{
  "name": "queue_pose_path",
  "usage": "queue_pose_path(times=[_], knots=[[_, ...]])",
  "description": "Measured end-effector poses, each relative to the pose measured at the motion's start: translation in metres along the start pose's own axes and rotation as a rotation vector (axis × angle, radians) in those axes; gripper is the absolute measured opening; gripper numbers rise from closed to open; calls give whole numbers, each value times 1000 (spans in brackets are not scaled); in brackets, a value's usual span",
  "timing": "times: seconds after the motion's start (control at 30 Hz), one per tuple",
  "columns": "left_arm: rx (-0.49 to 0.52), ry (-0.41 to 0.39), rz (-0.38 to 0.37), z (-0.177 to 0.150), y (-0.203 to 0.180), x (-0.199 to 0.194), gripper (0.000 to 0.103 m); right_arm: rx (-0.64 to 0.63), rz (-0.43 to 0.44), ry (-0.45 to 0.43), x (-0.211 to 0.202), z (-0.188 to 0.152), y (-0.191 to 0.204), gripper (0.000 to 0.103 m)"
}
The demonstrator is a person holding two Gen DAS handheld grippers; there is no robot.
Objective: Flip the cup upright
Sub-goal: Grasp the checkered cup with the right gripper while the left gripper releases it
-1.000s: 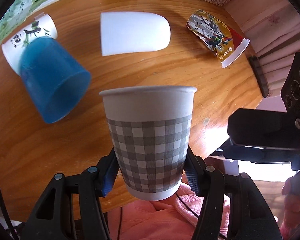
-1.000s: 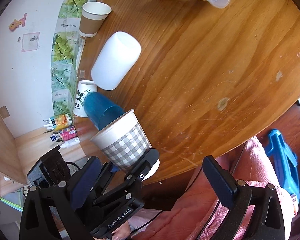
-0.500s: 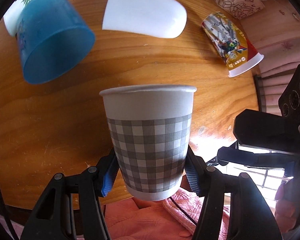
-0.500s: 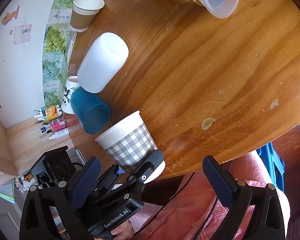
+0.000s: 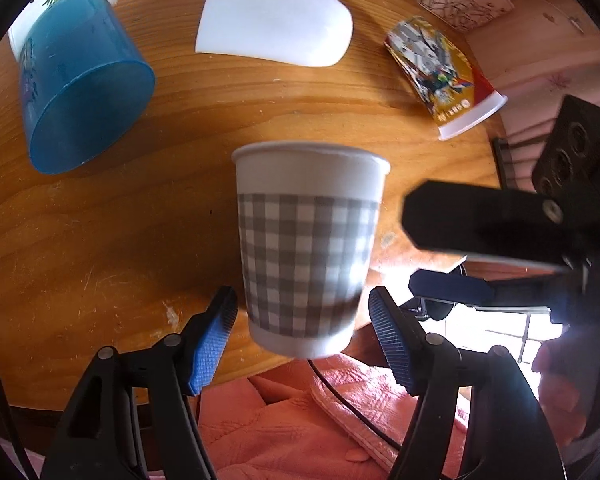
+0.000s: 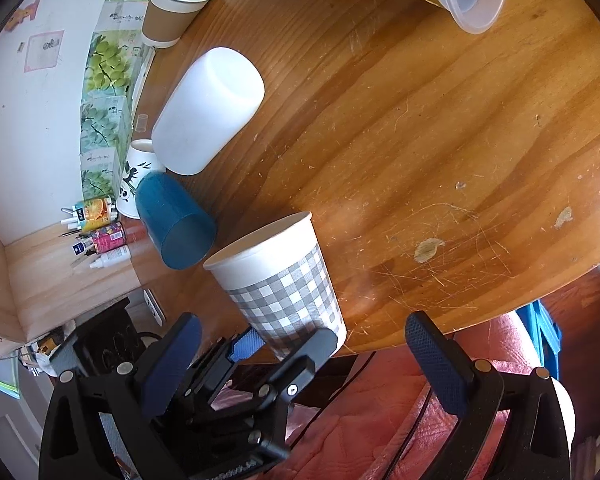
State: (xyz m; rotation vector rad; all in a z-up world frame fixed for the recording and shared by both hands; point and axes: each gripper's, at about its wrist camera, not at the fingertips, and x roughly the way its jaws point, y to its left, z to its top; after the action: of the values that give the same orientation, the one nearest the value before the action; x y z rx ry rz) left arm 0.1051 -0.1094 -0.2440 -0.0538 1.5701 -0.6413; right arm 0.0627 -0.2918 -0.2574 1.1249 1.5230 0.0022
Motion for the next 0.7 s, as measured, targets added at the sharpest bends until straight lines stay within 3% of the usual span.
queue_pose_path(times=[0.33, 0.7], knots=[[44, -35, 19, -16, 7, -20, 72, -33, -28, -47, 9, -10, 11, 103], [67, -57, 38, -28, 33, -36, 72, -184, -70, -239, 21, -25, 41, 103]])
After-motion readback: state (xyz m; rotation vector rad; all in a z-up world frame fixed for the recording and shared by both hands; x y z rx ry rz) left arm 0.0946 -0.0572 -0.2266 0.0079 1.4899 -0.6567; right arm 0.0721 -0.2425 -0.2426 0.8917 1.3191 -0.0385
